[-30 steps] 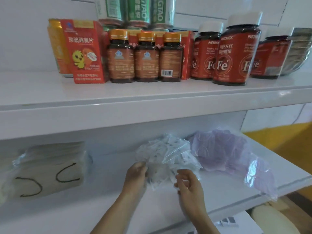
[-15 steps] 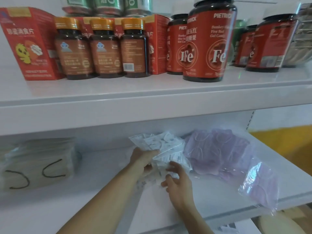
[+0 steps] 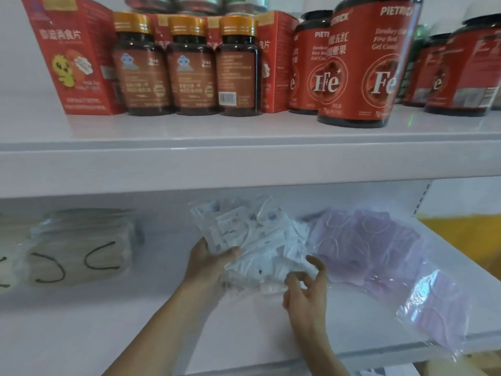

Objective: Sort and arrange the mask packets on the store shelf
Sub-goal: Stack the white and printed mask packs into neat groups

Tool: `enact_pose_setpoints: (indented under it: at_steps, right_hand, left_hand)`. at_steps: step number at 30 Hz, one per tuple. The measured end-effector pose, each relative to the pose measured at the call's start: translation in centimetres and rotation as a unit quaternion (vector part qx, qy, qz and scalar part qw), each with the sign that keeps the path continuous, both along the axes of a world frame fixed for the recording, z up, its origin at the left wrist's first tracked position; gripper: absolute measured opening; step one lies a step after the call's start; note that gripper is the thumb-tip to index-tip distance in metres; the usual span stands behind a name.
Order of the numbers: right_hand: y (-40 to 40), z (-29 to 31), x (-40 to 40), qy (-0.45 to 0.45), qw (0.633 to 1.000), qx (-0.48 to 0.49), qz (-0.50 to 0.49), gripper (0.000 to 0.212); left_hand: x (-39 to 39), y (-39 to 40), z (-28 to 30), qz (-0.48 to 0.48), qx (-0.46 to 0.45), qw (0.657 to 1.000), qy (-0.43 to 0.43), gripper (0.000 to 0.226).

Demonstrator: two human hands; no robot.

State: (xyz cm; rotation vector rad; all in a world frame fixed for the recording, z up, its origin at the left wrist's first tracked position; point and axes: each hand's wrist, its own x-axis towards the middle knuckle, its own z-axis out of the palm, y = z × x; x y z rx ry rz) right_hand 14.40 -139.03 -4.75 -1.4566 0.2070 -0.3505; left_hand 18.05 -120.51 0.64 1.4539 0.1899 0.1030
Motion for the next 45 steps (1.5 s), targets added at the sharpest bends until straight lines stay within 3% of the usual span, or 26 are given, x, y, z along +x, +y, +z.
enact_pose_setpoints:
  at_steps: [2,4,7,10,13,17,21,22,25,28,32,34,36,38,40,42,45]
  right_hand:
    - [0.3,0.3,-0.3,-0.031,0.999,-0.008,-0.015,0.043]
    - [1.2,0.7,-0.5,-0.075,0.997,-0.021,0.001,0.040]
    - [3.2,1.8,0.3,-0.087,0.988,-0.024,0.122,0.074]
    - [6.6,2.6,1.5,-0.023,0.952,0.068,0.297,0.100]
    - [10.2,3.1,1.9,-0.003,0.935,0.075,0.346,0.091]
    - [13.5,2.7,1.5,-0.022,0.930,0.066,0.360,0.056]
    - [16.1,1.1,1.2,-0.024,0.932,-0.022,0.360,0.038]
    - [16.6,0.6,1.3,-0.021,0.939,-0.030,0.341,0.045]
    - [16.6,-0.9,2.0,-0.015,0.968,-0.032,0.250,0.099]
    - [16.7,-1.6,2.9,-0.024,0.952,-0.060,0.301,0.120]
    - [16.9,-0.5,2.7,0.008,0.932,-0.013,0.361,0.071]
    - [16.5,0.0,2.1,0.016,0.943,-0.001,0.331,0.054]
    - [16.0,0.4,1.4,0.020,0.951,0.014,0.307,0.041]
    - [15.8,0.7,0.6,0.020,0.959,0.019,0.283,0.030]
    - [15.8,0.8,0.2,0.019,0.961,0.015,0.274,0.026]
    - [15.8,0.7,0.0,0.013,0.961,0.009,0.276,0.025]
    - [15.7,0.4,0.1,0.017,0.963,-0.001,0.270,0.027]
  left_hand:
    - [-1.2,3.3,0.0,-0.013,0.025,0.999,-0.040,0.058]
    - [-2.6,6.8,0.2,-0.029,0.026,0.997,-0.066,0.067]
    - [-4.1,11.4,0.2,-0.054,0.046,0.994,-0.078,0.047]
    - [-5.1,14.5,0.5,-0.057,0.121,0.989,-0.069,0.051]
    - [-5.7,16.1,1.5,-0.091,0.226,0.969,-0.050,0.052]
    - [-6.3,18.8,3.9,-0.144,0.325,0.934,-0.030,0.054]
    - [-6.6,20.4,6.7,-0.187,0.497,0.846,0.035,0.035]
    - [-6.5,20.9,6.9,-0.204,0.521,0.828,0.047,0.034]
    - [-6.1,21.7,7.4,-0.238,0.562,0.789,0.066,0.026]
    - [-5.7,21.7,7.4,-0.275,0.587,0.759,0.065,0.035]
    - [-4.6,21.1,8.5,-0.305,0.605,0.735,0.016,0.047]
    - [-3.9,21.7,8.8,-0.264,0.600,0.754,-0.047,0.052]
    - [-4.0,22.3,7.9,-0.191,0.540,0.814,-0.097,0.063]
    - [-4.8,22.9,5.2,-0.135,0.393,0.901,-0.126,0.080]
    - [-6.2,23.1,1.2,-0.126,0.248,0.955,-0.105,0.104]
    - [-6.8,23.0,-3.0,-0.135,0.163,0.973,-0.094,0.114]
    - [-6.4,23.0,-5.3,-0.103,0.117,0.983,-0.095,0.118]
